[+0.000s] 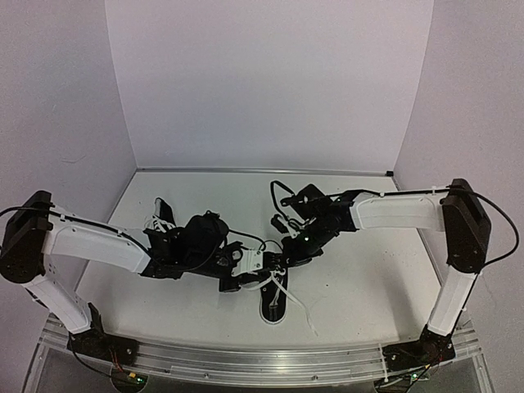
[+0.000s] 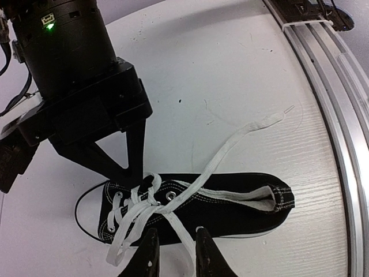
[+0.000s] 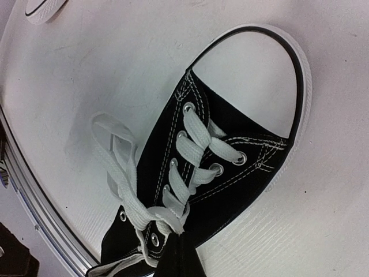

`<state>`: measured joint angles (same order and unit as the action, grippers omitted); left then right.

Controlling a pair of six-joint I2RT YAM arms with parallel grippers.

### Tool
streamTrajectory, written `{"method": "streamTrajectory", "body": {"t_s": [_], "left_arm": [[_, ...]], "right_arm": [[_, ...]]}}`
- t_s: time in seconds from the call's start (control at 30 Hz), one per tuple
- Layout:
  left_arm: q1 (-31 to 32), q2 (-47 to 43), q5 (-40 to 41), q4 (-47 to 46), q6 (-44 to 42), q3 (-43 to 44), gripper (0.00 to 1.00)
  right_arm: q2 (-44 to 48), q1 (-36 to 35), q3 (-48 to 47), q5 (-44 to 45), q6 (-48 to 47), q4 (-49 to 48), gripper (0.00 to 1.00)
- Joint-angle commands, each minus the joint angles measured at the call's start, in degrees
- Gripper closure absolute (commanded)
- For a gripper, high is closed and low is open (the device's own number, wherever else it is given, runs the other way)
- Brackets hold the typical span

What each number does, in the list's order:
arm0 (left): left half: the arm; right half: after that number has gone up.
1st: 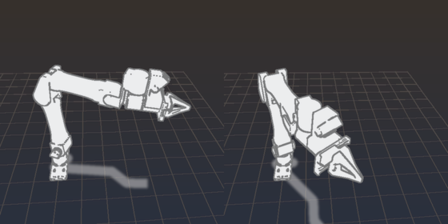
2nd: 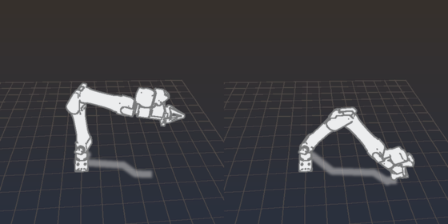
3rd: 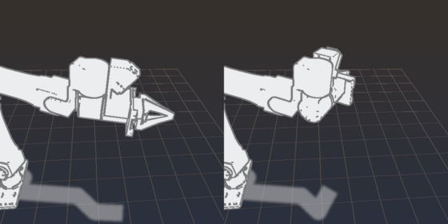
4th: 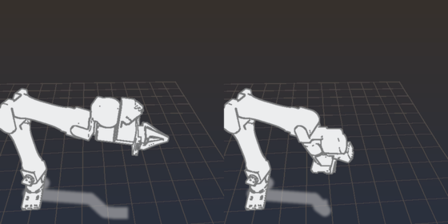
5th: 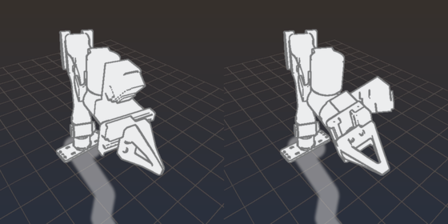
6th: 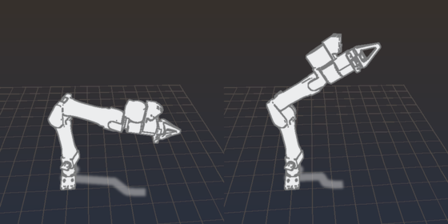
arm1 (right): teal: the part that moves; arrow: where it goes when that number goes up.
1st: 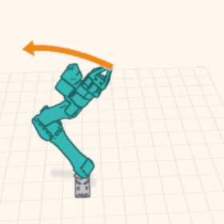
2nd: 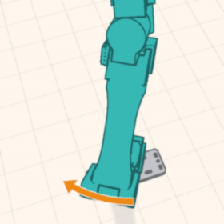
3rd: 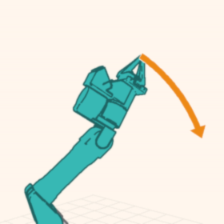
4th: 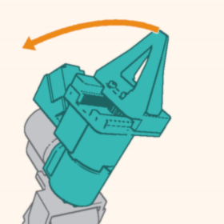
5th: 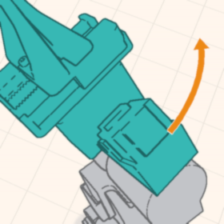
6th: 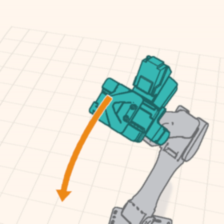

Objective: Tie the shoes

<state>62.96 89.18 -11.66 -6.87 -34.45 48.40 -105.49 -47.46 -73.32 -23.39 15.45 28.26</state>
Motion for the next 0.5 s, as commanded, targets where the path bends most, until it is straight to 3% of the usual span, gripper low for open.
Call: {"method": "streamTrajectory", "body": {"t_s": [0.0, 0.47], "left_arm": [[1.2, 2.4, 2.7, 1.5, -5.2, 4.1, 0.79], [5.2, 12.6, 11.1, 9.0, -14.8, 13.0, 0.79]], "right_arm": [[3.8, -0.2, 1.2, 0.7, 2.2, -3.8, 1.00], [4.3, -0.2, 4.1, -0.9, 3.5, -6.4, 1.00]]}}
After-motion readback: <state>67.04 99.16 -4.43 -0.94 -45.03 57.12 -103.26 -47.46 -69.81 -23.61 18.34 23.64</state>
